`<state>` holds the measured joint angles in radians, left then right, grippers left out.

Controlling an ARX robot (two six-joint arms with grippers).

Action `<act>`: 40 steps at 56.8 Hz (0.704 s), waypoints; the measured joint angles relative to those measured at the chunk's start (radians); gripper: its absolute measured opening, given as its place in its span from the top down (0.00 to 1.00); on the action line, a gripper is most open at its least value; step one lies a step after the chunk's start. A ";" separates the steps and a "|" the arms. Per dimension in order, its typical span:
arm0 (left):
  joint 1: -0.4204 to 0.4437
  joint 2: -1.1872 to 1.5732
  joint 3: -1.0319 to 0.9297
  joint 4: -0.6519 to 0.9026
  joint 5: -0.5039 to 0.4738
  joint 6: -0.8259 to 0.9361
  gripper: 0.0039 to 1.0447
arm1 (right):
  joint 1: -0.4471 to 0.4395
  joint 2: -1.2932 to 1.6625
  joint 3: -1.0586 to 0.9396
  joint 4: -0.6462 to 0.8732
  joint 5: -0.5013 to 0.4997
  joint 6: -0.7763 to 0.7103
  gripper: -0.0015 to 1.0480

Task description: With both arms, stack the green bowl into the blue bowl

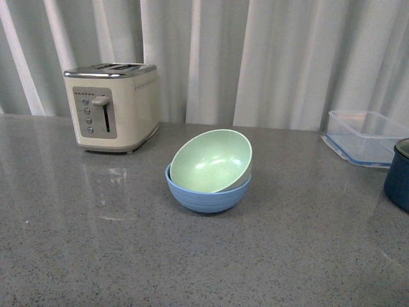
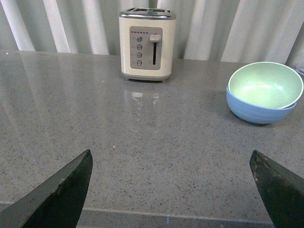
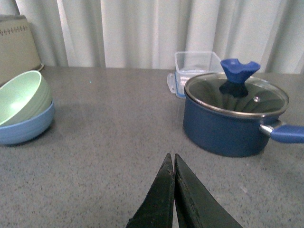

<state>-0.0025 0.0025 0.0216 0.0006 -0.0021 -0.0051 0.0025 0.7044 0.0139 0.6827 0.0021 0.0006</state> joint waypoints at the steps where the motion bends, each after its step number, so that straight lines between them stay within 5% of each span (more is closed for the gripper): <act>1: 0.000 0.000 0.000 0.000 0.000 0.000 0.06 | 0.000 -0.010 -0.005 -0.012 0.000 0.000 0.99; 40: 0.000 0.000 0.000 0.000 0.000 0.000 0.06 | 0.000 -0.391 -0.009 -0.367 0.000 0.000 0.99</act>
<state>-0.0025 0.0021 0.0216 0.0006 -0.0017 -0.0051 0.0025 0.3134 0.0048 0.3157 0.0017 0.0006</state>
